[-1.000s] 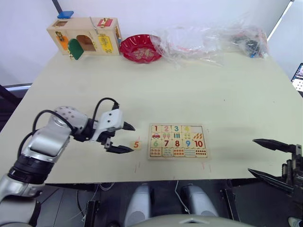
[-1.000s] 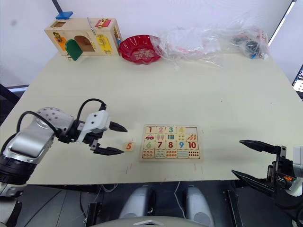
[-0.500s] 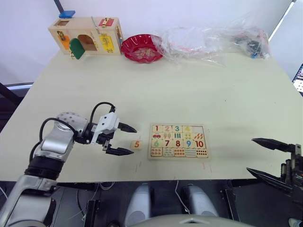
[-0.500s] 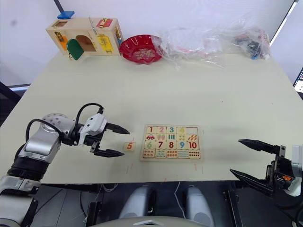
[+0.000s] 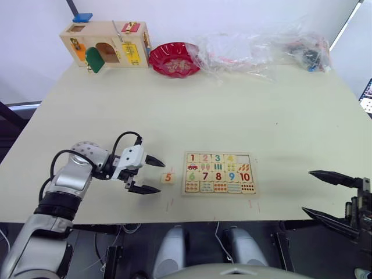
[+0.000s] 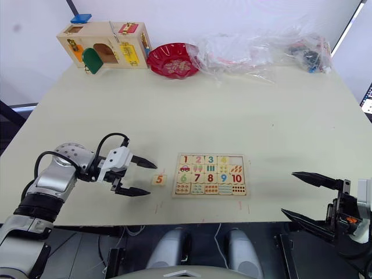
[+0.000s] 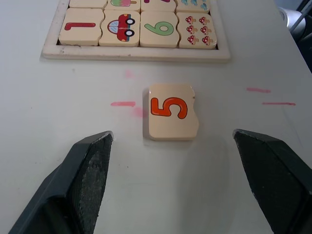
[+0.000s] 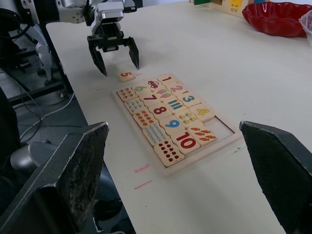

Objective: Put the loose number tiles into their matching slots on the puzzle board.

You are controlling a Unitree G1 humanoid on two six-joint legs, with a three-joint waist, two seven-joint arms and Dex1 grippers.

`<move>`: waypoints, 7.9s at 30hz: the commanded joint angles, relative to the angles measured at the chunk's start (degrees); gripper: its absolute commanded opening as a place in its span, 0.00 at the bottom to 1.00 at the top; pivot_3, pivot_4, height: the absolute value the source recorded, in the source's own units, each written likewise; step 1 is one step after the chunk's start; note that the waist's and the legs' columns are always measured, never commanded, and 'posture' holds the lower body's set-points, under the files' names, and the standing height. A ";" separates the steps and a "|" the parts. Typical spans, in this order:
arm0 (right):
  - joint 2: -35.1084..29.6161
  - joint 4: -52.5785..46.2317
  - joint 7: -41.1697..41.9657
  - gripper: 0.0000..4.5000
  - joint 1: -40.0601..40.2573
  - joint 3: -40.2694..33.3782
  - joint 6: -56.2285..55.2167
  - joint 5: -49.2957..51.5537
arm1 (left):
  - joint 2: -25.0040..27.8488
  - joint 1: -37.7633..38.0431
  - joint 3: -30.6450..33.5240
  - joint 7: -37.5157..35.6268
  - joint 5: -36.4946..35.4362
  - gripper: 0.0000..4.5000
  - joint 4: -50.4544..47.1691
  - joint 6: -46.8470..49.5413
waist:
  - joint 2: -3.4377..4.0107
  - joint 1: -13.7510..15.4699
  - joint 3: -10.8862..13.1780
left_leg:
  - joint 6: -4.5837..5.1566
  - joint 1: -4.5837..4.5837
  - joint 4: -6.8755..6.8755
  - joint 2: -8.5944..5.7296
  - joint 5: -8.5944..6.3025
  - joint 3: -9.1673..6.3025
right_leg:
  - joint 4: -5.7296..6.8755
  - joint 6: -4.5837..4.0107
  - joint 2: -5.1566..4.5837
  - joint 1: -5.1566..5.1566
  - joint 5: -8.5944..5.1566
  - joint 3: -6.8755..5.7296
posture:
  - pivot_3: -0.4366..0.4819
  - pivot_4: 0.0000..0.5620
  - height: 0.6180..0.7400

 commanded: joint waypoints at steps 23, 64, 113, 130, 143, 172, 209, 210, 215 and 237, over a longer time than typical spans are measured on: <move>0.16 -2.81 -1.72 1.00 1.03 -1.94 -0.18 1.58 | -2.52 -0.83 -0.78 0.34 2.54 0.64 2.40 -3.22 | 0.02 0.22 -0.02 | 0.00 0.01 0.00 -0.01 0.00 0.00 | 0.00 0.00 0.00 0.02 0.00 0.00 | 0.48 0.27 1.00; 4.53 -7.09 -5.34 1.00 6.96 -7.10 -3.11 -0.52 | -16.86 -46.23 -28.78 13.33 9.70 0.22 -21.89 59.03 | 0.06 0.27 0.01 | 0.01 -0.11 0.18 -0.07 0.00 -0.14 | 0.00 0.24 0.13 0.03 -0.15 0.11 | 0.48 0.27 1.00; 4.77 -4.88 -5.80 1.00 5.77 -5.77 -5.67 -2.53 | -33.22 -40.56 -41.59 33.03 18.55 0.22 -15.35 60.88 | 0.16 -0.32 0.06 | 0.02 -0.11 0.17 -0.10 -0.01 -0.09 | -0.01 0.27 0.11 0.02 -0.17 0.19 | 0.48 0.27 1.00; 5.08 -6.08 -7.49 1.00 5.39 -4.52 -5.81 -2.96 | -34.68 -42.94 -42.84 31.33 20.29 0.22 -12.47 59.83 | 0.16 -0.33 0.06 | 0.02 -0.12 0.17 -0.11 -0.01 -0.08 | -0.03 0.27 0.10 0.02 -0.17 0.20 | 0.48 0.27 1.00; 5.54 -6.04 -7.76 1.00 5.20 -3.88 -6.30 -3.39 | -35.18 -43.62 -43.34 29.88 21.54 0.22 -11.03 58.40 | 0.16 -0.33 0.06 | 0.03 -0.12 0.17 -0.11 -0.02 -0.08 | -0.04 0.28 0.10 0.02 -0.18 0.20 | 0.48 0.27 1.00; 5.81 -5.14 -7.58 1.00 5.21 -2.95 -7.33 -4.29 | -35.73 -43.41 -42.84 29.08 22.17 0.22 -11.76 59.57 | 0.16 -0.33 0.06 | 0.03 -0.12 0.17 -0.11 -0.02 -0.08 | -0.04 0.30 0.10 0.02 -0.19 0.20 | 0.48 0.27 1.00; 5.68 -3.90 -7.53 1.00 4.09 -2.50 -7.41 -4.66 | -31.38 -46.31 -35.99 24.60 18.22 0.54 -14.25 56.99 | 0.19 -0.39 0.09 | 0.03 -0.12 0.16 -0.11 -0.02 -0.08 | -0.03 0.30 0.10 0.02 -0.19 0.19 | 0.48 0.27 1.00; 5.65 -3.83 -7.51 1.00 4.01 -2.49 -7.39 -4.65 | -30.58 -46.86 -35.11 23.59 17.51 0.54 -14.13 56.34 | 0.21 -0.47 0.11 | 0.03 -0.12 0.17 -0.11 -0.02 -0.08 | -0.02 0.30 0.10 0.01 -0.19 0.19 | 0.48 0.27 1.00; 5.25 -2.89 -7.28 1.00 3.12 -2.42 -7.40 -4.83 | -28.41 -48.21 -30.09 19.94 14.54 0.54 -8.40 47.73 | 0.28 -0.48 0.11 | 0.03 -0.11 0.15 -0.11 -0.02 -0.07 | -0.04 0.29 0.10 0.00 -0.19 0.19 | 0.48 0.27 1.00; 5.30 -4.28 -8.51 1.00 3.50 -2.27 -6.60 -4.50 | -37.50 -41.99 -23.34 19.48 17.74 0.00 21.90 8.37 | 0.25 -0.33 0.13 | 0.04 -0.15 0.16 -0.14 -0.02 -0.05 | -0.08 0.16 0.09 0.01 -0.07 0.21 | 0.48 0.27 1.00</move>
